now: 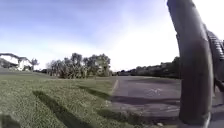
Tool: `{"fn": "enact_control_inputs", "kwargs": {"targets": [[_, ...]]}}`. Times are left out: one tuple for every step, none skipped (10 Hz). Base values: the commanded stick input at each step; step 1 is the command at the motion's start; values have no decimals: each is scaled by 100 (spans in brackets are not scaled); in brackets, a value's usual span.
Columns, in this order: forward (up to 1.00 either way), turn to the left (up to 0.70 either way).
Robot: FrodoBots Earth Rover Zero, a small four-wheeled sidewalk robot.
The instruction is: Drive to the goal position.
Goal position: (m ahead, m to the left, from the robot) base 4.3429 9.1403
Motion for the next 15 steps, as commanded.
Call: {"fn": "enact_control_inputs", "kwargs": {"targets": [[0, 0], [0, 0], [0, 0], [0, 0], [-100, -6], [-100, -21], [-100, -27], [-100, -27], [-100, -27], [-100, -27], [-100, -27], [-49, -13], [0, 0], [0, 0], [0, 0]]}}
